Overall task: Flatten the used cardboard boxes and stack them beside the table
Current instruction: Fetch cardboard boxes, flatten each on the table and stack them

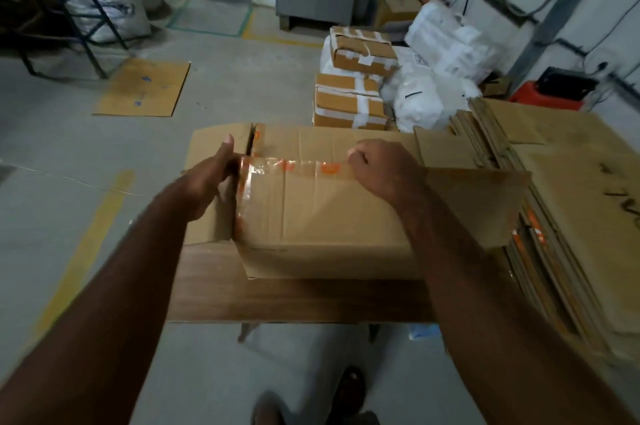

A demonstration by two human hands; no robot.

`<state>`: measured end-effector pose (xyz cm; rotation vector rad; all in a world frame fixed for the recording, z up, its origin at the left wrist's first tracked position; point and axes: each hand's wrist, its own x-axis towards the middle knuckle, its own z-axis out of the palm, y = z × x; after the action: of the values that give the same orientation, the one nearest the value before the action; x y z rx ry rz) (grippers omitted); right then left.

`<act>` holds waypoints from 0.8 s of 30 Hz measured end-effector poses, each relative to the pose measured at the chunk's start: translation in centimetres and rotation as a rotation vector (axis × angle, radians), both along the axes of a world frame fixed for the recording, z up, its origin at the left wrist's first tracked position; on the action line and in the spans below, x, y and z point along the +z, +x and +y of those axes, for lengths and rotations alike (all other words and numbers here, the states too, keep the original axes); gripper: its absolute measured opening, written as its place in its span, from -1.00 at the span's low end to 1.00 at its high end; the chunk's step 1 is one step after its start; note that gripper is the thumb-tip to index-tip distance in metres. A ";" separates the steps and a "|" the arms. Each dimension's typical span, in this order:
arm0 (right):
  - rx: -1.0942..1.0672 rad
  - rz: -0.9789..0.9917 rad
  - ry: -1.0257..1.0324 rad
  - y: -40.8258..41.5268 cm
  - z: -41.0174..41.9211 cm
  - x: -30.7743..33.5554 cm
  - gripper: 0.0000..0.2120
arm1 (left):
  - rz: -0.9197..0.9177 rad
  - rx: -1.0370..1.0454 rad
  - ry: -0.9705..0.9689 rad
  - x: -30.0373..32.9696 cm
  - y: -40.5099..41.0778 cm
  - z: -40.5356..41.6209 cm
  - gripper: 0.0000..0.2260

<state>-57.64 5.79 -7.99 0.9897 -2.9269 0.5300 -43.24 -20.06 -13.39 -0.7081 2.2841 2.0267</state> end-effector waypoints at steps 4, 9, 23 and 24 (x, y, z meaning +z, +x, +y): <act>0.185 -0.283 0.143 2.4 3.1 4.4 -0.69 | -0.067 -0.107 -0.025 0.1 0.8 -1.0 -0.27; 0.274 -0.471 0.312 5.5 5.5 0.6 -0.37 | -0.256 -0.394 -0.600 1.5 -0.3 3.0 -0.03; 0.011 0.280 0.306 10.4 5.9 -14.7 -0.05 | -0.472 -0.348 -1.054 -2.7 -0.1 6.2 0.54; 0.015 0.272 0.298 10.1 5.7 -14.8 -0.05 | -0.469 -0.313 -1.037 -2.9 0.1 6.0 0.53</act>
<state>-47.58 11.45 -22.76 1.0143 -2.7996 -0.0452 -43.14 -14.05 -16.34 -0.6457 2.7430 0.3746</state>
